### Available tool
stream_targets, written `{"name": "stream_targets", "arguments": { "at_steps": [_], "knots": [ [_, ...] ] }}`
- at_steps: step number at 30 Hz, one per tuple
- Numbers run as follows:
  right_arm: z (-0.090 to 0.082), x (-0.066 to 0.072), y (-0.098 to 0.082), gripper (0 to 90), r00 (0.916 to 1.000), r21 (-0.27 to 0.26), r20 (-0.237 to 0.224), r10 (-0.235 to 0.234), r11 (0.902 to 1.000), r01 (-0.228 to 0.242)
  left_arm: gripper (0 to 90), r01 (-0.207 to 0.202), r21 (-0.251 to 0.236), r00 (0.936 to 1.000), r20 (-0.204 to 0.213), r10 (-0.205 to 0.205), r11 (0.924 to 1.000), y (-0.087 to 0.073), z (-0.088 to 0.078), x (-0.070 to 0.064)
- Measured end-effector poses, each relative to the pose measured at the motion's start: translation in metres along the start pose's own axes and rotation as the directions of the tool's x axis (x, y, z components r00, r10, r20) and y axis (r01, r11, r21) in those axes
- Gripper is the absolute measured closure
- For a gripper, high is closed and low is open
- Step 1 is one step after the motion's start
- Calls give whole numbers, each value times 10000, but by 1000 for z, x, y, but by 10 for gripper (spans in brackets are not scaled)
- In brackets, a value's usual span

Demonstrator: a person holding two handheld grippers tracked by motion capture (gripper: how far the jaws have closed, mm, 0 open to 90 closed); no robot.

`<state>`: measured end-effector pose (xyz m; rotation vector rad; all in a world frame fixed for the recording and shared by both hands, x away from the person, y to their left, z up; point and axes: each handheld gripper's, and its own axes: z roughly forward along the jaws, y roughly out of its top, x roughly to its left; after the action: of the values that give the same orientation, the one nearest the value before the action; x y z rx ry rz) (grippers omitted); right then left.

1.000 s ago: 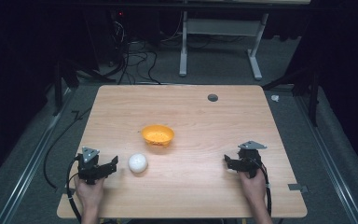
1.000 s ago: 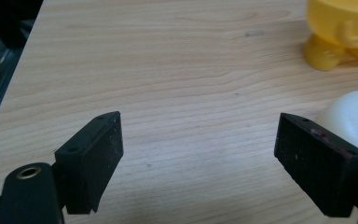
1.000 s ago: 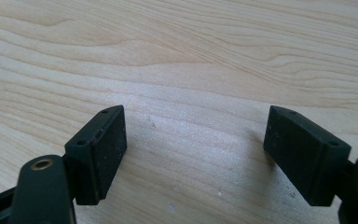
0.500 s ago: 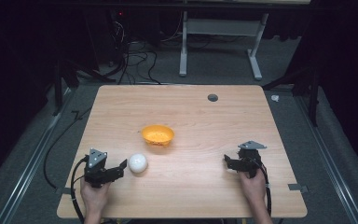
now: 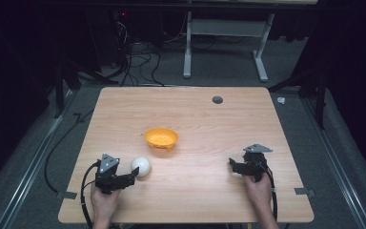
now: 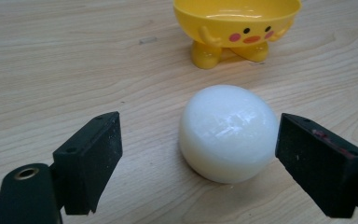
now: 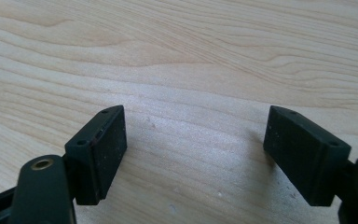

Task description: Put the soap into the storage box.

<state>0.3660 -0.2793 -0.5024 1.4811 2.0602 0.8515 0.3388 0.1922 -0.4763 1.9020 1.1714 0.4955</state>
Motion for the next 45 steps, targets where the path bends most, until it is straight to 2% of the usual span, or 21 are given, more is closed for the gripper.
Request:
{"name": "stream_targets", "arguments": {
  "at_steps": [4,6,9,32,45],
  "knots": [
    [0,0,0,221,10000,1,2,3,10000,-3,151,-53,64,9999,151,52,10000,1,4,-4],
    [0,0,0,222,10000,15,20,31,10000,-31,150,-213,286,9997,140,209,9994,3,9,-8],
    [0,1,0,222,10000,-13,34,10,10000,-10,149,-88,344,9999,129,83,9994,2,16,-10],
    [0,1,0,222,10000,-12,43,22,10000,-22,149,-146,1085,9999,-67,154,9940,-1,51,-19],
    [0,1,0,222,10000,-14,53,25,10000,-25,171,-266,1198,9993,-241,297,9924,-2,54,-20]
  ]
}}
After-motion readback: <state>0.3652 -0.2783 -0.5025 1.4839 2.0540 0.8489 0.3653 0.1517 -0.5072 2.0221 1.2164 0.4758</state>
